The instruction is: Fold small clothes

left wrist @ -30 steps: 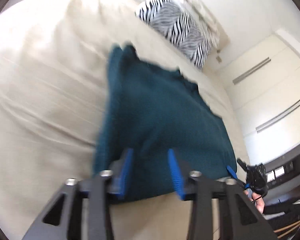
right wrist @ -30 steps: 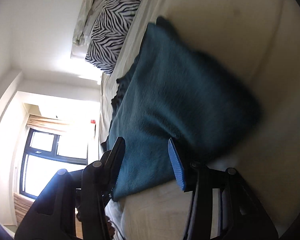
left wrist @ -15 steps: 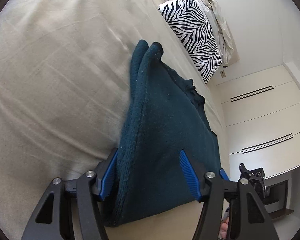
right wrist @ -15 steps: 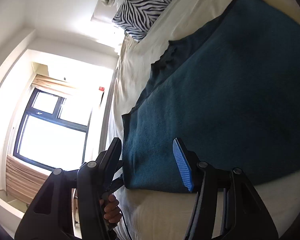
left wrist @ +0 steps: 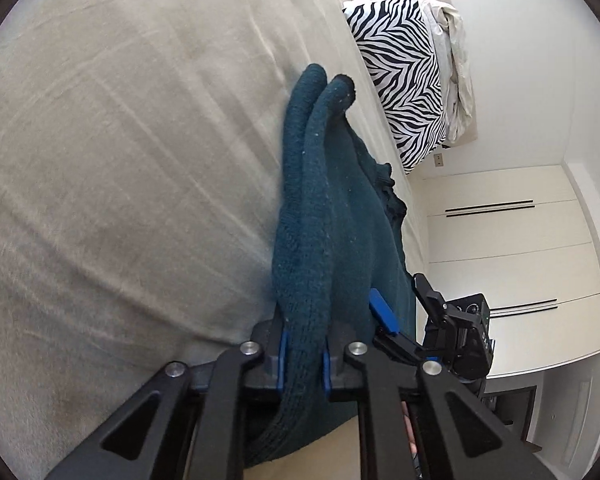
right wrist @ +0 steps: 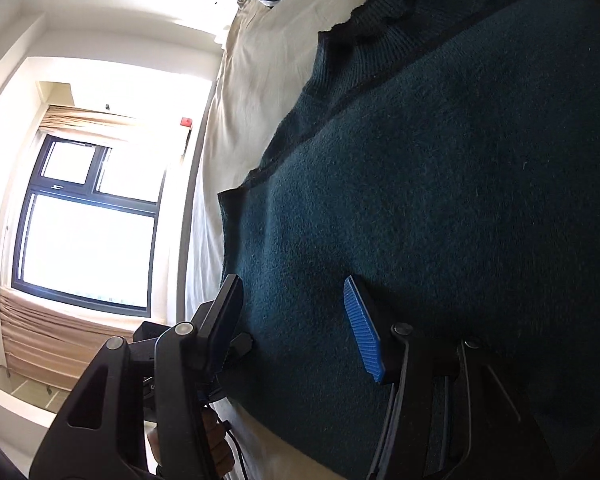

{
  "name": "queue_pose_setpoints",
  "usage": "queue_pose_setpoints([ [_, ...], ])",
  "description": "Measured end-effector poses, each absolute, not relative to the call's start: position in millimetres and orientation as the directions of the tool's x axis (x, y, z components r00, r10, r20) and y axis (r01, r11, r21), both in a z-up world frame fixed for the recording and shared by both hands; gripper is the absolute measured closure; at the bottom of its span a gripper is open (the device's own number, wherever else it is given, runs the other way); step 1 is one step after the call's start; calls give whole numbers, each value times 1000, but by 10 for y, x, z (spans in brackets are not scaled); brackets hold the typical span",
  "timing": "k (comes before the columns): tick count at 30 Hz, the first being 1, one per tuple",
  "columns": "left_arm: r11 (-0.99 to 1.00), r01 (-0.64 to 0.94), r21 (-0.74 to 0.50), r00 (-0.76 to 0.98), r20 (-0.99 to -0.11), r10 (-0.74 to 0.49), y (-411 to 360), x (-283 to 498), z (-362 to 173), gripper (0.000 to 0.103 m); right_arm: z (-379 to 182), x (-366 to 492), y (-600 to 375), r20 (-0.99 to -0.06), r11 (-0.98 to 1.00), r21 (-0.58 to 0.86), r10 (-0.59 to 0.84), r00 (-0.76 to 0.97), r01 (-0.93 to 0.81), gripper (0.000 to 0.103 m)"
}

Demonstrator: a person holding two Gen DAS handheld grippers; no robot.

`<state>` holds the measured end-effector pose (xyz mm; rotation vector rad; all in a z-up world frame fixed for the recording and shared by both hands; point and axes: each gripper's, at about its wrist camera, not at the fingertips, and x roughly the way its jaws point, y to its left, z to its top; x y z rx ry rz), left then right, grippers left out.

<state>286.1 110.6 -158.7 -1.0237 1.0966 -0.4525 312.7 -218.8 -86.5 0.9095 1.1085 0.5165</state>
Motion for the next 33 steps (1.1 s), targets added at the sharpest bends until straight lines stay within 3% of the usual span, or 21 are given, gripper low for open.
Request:
queue_pose_setpoints([
  [7,531,-96,-842,460,-511,-727,945,2896,-1208,90,-809,3102,-2414,-432,440,895,814,389,72,51],
  [10,568,-28,-822,460,-516,-723,698,2970,-914,90,-767,3097,-2704,-367,368,926,824,432,86,45],
  [19,613,193,-766,361,-525,-770,-731,3128,-457,90,-719,3105,-3683,-197,169,980,841,505,101,38],
  [22,626,252,-737,304,-554,-775,-1283,3169,-617,88,-817,3126,-3954,-183,133,983,820,542,130,28],
  [24,633,260,-729,250,-582,-774,-1534,3166,-826,71,-913,3120,-4140,-198,121,977,812,550,174,27],
  [25,621,253,-742,228,-578,-783,-1588,3153,-900,68,-966,3117,-4190,-192,108,977,813,550,182,27],
  [27,572,254,-780,207,-534,-820,-1583,3084,-951,53,-991,3124,-4208,-182,107,980,825,534,169,27],
  [33,553,324,-768,279,-481,-831,-1135,2841,-718,47,-973,3195,-4135,-274,224,961,822,499,160,27],
])
